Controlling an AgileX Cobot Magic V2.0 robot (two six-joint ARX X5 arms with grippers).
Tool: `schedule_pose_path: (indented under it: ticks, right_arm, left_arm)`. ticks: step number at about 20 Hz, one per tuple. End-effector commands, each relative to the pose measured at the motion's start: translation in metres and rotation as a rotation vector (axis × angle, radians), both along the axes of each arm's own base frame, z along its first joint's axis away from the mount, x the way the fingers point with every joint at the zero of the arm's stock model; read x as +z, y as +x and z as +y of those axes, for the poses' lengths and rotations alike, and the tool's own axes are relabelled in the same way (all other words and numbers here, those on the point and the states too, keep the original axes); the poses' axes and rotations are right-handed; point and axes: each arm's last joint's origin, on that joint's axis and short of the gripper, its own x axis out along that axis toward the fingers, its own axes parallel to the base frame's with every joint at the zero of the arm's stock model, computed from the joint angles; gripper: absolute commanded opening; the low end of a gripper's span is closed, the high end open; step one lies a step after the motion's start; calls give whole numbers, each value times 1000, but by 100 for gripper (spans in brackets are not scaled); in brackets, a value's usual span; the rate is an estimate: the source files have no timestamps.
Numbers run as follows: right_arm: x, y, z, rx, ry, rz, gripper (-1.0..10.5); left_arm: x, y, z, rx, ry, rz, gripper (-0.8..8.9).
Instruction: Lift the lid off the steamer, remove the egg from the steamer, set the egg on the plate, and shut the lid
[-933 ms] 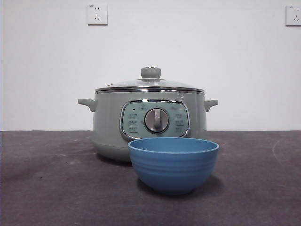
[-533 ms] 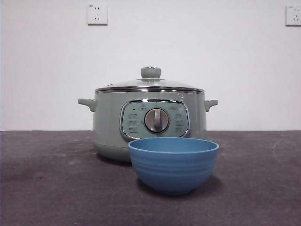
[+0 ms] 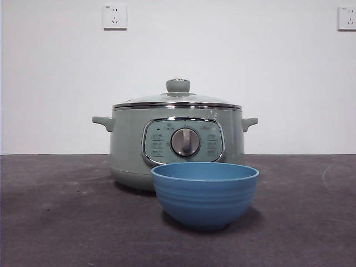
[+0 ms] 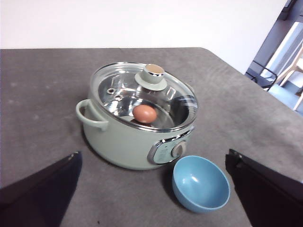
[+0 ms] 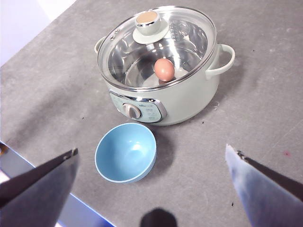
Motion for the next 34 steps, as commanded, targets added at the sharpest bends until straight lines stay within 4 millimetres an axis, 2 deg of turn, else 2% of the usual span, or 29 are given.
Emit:
schedule_pose_path:
  ticks: [1,5,7,8,12,15,18,22,27,34]
  right_arm:
    - [2,0,0,4,2,-12,665]
    - [1,0,0,4,2,-11,665]
    - [1,0,0,3,2,-11,665]
    - [1,0,0,4,2,-11,665]
    - [1,0,0,4,2,-11,662]
    - [1,0,0,4,2,-11,662]
    - [1,0,0,4,2,-10,662]
    - [1,-1,0,4,2,-1,662]
    - [0,-1,0,4,2,7,662]
    - [-1,-2,0,2,2,24,662]
  left_arm:
    - [14,13,-2,-29,-4,-41,588]
    - [46,56,-11,-96,-3,-108,588]
    - [56,84,-19,-135,-1,-111,588]
    - [61,104,-27,-153,3,-107,588]
    - [63,157,-64,-185,54,-99,588]
    - [48,191,-98,-207,108,-91,588]
    - [25,218,-129,-195,157,-95,588]
    - [-8,245,-157,-150,194,-95,588]
    - [-38,262,-178,-138,230,-78,588]
    - [-67,269,-199,-120,296,-56,588]
